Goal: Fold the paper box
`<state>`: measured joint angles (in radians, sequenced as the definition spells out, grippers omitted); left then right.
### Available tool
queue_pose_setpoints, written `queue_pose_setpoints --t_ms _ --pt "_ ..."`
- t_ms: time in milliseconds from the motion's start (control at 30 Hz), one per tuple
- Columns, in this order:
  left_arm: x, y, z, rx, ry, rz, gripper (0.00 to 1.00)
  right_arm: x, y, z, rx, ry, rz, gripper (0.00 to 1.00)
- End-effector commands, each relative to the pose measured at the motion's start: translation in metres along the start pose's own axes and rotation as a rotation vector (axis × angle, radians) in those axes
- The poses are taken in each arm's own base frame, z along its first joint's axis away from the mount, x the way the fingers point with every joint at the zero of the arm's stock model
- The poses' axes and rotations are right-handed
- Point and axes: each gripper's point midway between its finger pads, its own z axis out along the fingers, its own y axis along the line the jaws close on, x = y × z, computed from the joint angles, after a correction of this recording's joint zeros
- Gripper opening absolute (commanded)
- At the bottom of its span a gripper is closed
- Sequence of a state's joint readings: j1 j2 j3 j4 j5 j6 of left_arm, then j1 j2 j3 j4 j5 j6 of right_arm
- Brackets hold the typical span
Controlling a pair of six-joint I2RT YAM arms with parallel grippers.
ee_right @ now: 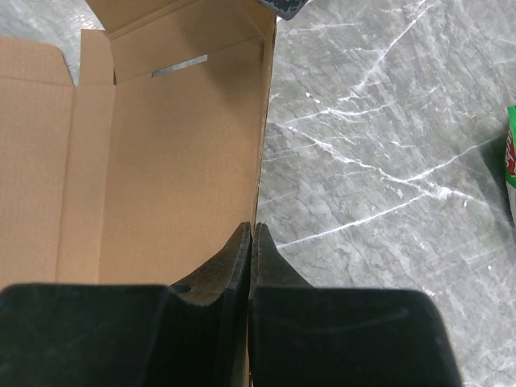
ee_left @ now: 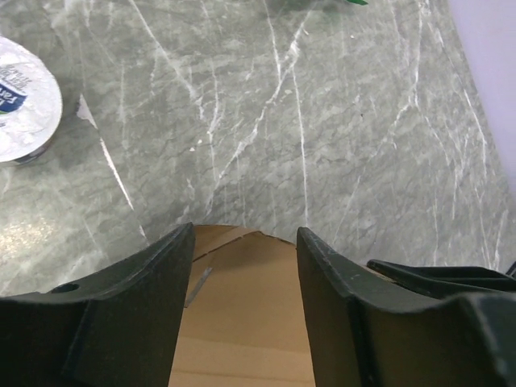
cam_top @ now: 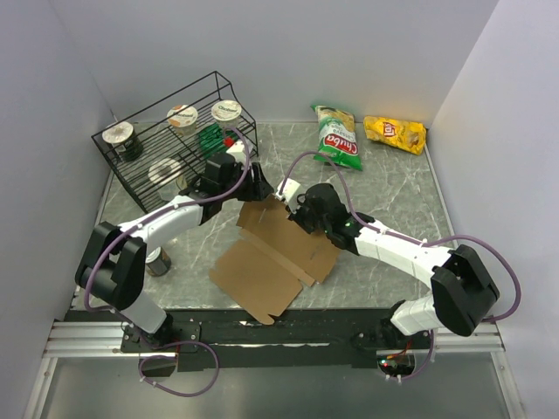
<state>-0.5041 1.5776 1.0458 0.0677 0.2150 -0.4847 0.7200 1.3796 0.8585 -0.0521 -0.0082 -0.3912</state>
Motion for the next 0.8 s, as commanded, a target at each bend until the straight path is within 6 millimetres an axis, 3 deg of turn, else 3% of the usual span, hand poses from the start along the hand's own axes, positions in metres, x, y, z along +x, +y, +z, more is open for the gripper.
queue_pose_setpoints --t_ms 0,267,667,767 --pt "-0.011 -0.026 -0.001 0.084 -0.041 0.008 0.58 -0.009 -0.001 0.002 0.003 -0.008 -0.017 0.00" --pt "0.015 -0.025 0.004 0.049 0.005 -0.081 0.55 -0.009 -0.001 0.002 0.002 -0.007 -0.017 0.00" --pt "0.035 -0.020 0.019 0.012 0.038 -0.121 0.55 -0.011 -0.003 0.000 0.008 -0.018 -0.014 0.00" --pt "0.033 -0.033 0.015 0.085 0.014 -0.157 0.55 -0.011 -0.002 0.000 0.007 -0.020 -0.015 0.00"
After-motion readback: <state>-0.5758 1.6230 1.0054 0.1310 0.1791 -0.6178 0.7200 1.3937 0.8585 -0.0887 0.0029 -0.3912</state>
